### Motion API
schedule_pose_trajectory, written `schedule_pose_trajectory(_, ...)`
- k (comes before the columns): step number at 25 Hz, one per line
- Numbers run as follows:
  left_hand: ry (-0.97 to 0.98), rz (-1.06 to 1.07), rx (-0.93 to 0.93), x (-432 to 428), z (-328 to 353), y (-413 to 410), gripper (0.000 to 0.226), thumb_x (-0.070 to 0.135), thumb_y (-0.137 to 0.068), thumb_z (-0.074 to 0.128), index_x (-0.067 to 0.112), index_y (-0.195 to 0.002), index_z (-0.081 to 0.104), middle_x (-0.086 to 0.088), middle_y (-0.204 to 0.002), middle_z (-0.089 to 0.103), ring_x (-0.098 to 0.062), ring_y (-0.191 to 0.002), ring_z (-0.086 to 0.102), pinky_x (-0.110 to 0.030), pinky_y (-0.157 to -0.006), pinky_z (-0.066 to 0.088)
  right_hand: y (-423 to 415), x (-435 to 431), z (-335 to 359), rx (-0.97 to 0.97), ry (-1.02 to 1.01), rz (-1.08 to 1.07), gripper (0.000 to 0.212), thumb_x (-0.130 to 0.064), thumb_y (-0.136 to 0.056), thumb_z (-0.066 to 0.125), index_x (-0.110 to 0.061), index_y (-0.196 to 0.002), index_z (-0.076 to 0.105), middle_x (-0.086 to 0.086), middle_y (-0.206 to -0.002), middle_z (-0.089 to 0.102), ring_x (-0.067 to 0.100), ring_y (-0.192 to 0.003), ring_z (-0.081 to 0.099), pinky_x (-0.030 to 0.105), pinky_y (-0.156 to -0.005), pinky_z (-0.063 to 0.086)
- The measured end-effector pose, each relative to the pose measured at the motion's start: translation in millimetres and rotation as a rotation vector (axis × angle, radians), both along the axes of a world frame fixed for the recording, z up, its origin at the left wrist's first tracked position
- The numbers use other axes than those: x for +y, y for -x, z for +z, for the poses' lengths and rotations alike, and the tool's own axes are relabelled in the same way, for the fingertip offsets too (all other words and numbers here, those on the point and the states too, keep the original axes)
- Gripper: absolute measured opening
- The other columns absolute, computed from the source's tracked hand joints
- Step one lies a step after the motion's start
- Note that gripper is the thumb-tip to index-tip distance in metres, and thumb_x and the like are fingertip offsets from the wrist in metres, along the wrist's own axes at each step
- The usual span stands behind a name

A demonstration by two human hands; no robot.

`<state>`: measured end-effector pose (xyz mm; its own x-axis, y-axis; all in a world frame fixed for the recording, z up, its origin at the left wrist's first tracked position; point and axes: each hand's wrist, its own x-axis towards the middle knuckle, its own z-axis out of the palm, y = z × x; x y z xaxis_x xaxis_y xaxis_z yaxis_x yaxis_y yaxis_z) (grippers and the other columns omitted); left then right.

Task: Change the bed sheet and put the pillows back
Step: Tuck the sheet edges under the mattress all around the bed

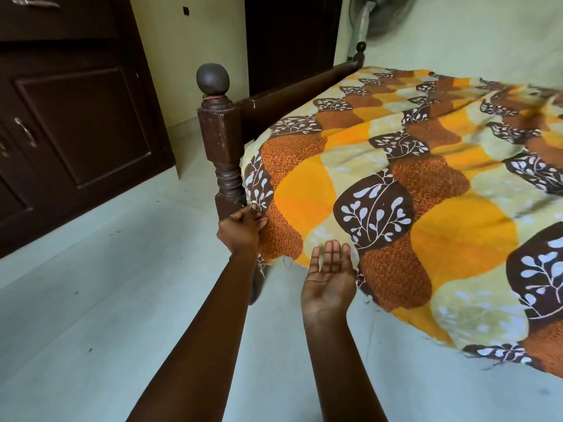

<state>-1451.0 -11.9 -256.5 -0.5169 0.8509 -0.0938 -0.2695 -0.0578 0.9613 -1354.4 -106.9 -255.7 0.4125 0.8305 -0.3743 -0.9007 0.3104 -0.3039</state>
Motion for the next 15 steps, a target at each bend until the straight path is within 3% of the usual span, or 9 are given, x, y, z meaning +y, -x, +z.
schedule_pose_trajectory(6, -0.068, -0.072, 0.173, -12.9, -12.6, -1.9, 0.033, 0.020, -0.082, 0.069, 0.000, -0.108, 0.067, -0.009, -0.090, 0.069, 0.000, -0.064, 0.064, -0.012, -0.066, 0.050, -0.1, -1.9, 1.6, -0.002, -0.028, 0.027, 0.038, -0.011, -0.098, 0.039, -0.010, -0.137, 0.040, 0.010, -0.133, 0.051, 0.022, -0.128, 0.046, 0.037, -0.102, 0.039)
schedule_pose_trajectory(8, -0.035, -0.069, 0.310, -16.2, -10.1, -3.5, 0.036, 0.021, -0.076, 0.075, 0.004, -0.107, 0.068, -0.002, -0.086, 0.067, -0.009, -0.075, 0.063, -0.018, -0.073, 0.049, -2.2, 1.5, 5.3, -0.004, -0.024, 0.039, 0.037, -0.011, -0.099, 0.039, -0.011, -0.136, 0.040, 0.006, -0.122, 0.056, 0.020, -0.126, 0.047, 0.037, -0.102, 0.039)
schedule_pose_trajectory(10, -0.045, -0.056, 0.361, -12.6, -6.9, -3.3, 0.020, 0.015, -0.075, 0.077, 0.006, -0.091, 0.070, -0.004, -0.077, 0.065, -0.013, -0.067, 0.064, -0.016, -0.064, 0.051, -4.9, 5.9, 7.0, 0.005, -0.021, 0.055, 0.037, -0.013, -0.099, 0.039, -0.010, -0.136, 0.041, 0.002, -0.108, 0.058, 0.017, -0.116, 0.052, 0.037, -0.104, 0.038)
schedule_pose_trajectory(13, -0.026, -0.044, 0.366, -2.6, -4.9, 0.5, 0.006, 0.006, -0.080, 0.072, 0.005, -0.076, 0.067, -0.006, -0.065, 0.062, 0.003, -0.039, 0.056, -0.007, -0.043, 0.045, -11.2, 6.5, 7.4, 0.001, -0.053, 0.112, 0.034, -0.014, -0.099, 0.039, -0.008, -0.132, 0.045, 0.001, -0.103, 0.059, 0.011, -0.099, 0.058, 0.036, -0.106, 0.040)
schedule_pose_trajectory(15, -0.015, -0.009, 0.442, 2.6, -0.4, 2.1, 0.011, 0.011, -0.081, 0.071, 0.000, -0.079, 0.070, -0.009, -0.063, 0.064, 0.000, -0.040, 0.057, -0.016, -0.049, 0.052, -19.7, 7.2, 8.1, -0.020, -0.089, 0.158, 0.025, -0.015, -0.098, 0.040, -0.009, -0.119, 0.053, 0.002, -0.103, 0.061, 0.010, -0.096, 0.061, 0.033, -0.097, 0.047)
